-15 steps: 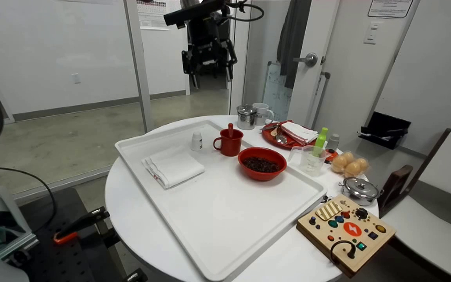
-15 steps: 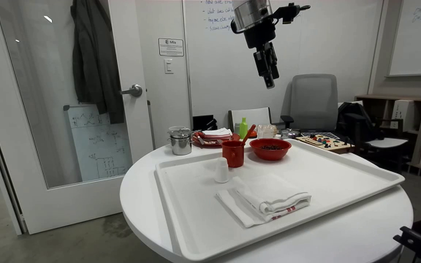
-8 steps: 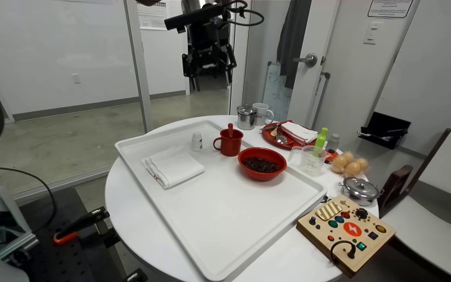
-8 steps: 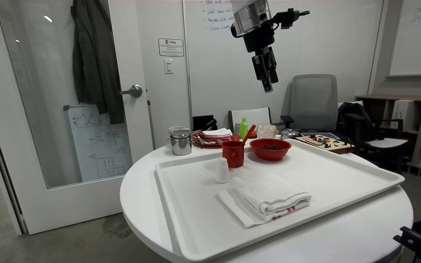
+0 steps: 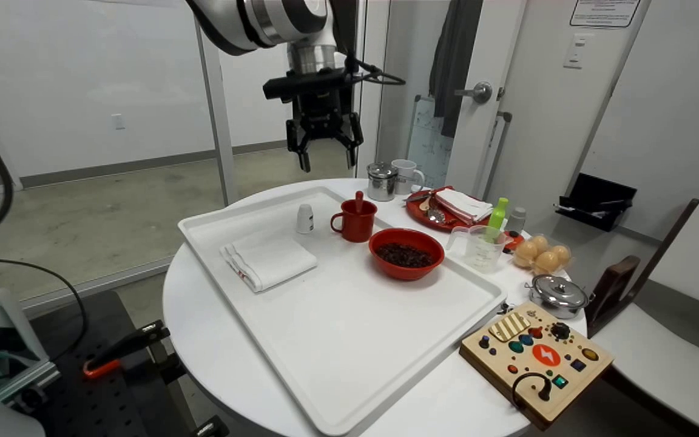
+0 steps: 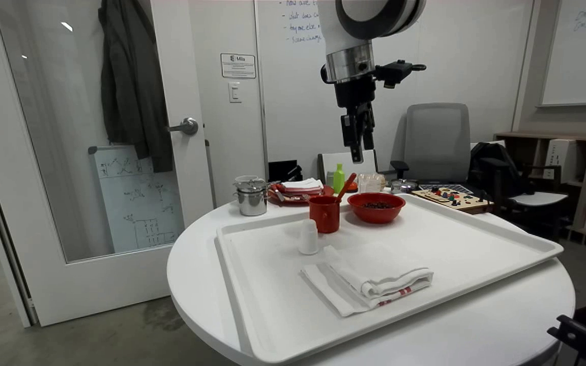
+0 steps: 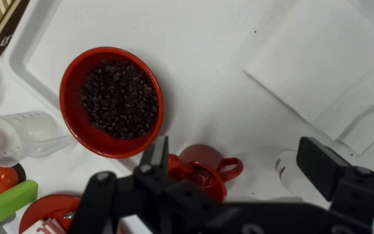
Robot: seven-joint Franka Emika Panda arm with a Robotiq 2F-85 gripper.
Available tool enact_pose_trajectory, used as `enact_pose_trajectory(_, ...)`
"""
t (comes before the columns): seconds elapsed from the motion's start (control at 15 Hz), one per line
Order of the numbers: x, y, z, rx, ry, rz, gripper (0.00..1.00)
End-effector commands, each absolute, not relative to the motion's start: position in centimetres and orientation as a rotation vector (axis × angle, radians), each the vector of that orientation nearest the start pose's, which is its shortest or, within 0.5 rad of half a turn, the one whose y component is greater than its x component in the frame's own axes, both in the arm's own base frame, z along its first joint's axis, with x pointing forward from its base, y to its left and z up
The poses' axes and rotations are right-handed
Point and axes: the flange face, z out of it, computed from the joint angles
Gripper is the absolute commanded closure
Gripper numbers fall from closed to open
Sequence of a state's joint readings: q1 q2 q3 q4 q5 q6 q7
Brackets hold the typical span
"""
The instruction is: Use the spoon to stir the contents in the orange bowl then put the spoon in the cup
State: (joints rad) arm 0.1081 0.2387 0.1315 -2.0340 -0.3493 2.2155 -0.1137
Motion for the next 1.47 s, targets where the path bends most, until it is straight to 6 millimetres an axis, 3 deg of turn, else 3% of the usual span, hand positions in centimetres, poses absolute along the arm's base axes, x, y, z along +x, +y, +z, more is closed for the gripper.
enact_pose_trajectory(0.0, 58.0, 12.9, 31.3, -3.223, -0.98, -0.031, 0.0)
enact_pose_trajectory(0.47, 60.2, 10.7, 27.3, -3.216, -0.979, 0.042, 0.0)
enact_pose_trajectory(0.67, 60.1, 10.5, 26.4, -3.212, -0.992, 0.075, 0.0)
enact_pose_trajectory(1.2, 60.3, 12.4, 27.8, -3.194, -1.08, -0.002, 0.0)
enact_pose_trajectory(1.4, 61.3, 12.2, 28.3, -3.173, -1.062, -0.043, 0.0)
